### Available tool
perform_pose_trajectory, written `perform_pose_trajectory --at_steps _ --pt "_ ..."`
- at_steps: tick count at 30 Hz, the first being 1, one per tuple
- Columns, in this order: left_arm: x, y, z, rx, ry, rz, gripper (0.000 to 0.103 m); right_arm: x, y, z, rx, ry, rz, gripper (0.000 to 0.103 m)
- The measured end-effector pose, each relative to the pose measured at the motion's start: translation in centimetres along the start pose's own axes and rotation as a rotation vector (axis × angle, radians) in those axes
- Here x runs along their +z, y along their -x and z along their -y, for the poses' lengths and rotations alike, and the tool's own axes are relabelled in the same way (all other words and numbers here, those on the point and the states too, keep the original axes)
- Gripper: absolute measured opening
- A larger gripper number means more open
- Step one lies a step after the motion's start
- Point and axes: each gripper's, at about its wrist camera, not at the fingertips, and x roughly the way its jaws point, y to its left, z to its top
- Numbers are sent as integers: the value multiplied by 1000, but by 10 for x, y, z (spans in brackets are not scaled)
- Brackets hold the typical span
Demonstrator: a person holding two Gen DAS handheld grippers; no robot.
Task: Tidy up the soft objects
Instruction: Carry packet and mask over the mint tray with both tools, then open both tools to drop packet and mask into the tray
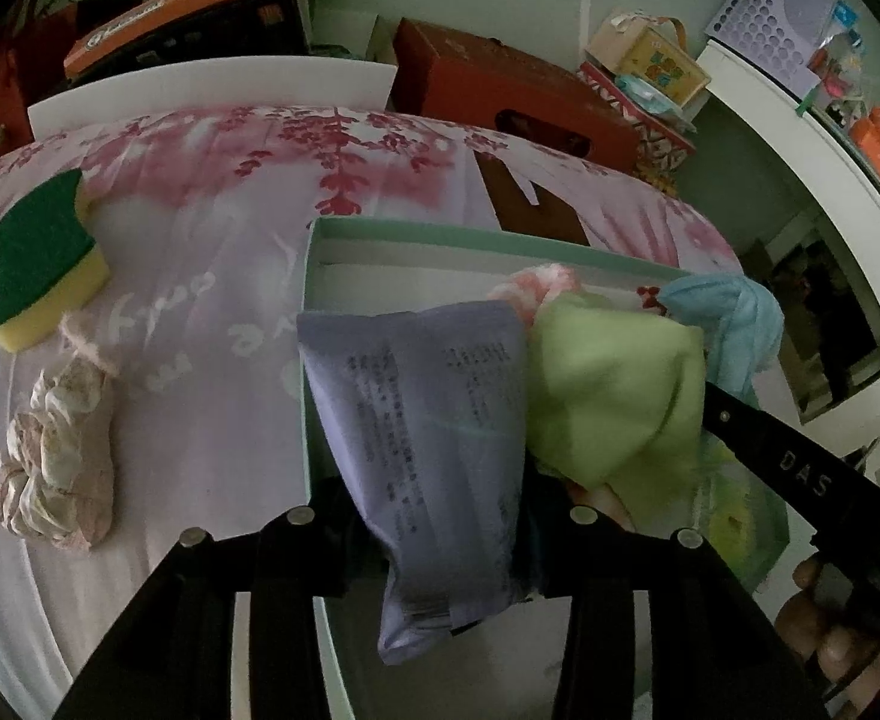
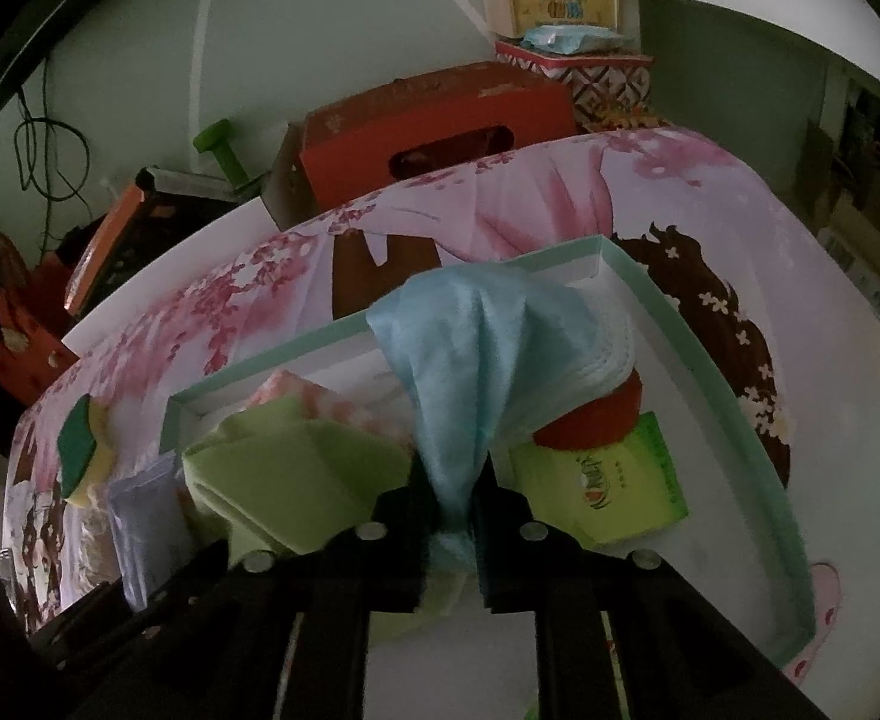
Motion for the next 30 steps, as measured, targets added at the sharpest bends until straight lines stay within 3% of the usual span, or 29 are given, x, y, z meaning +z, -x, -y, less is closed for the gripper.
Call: perform_pose_trajectory --at_steps 6,8,12,18,27,30 --pt "1 7 5 -13 -17 -4 64 1 4 0 -3 0 12 29" --pt "1 10 6 5 -24 1 65 2 5 0 -7 0 17 35" --pt "3 18 2 0 -14 16 66 3 9 0 -7 1 28 36" --pt "7 30 0 0 -9 42 67 3 13 0 -8 4 39 46" --pt "12 53 -6 -2 -3 93 68 7 23 -1 -13 3 67 64" --pt "14 61 -11 1 7 118 76 7 23 -1 -14 2 64 69"
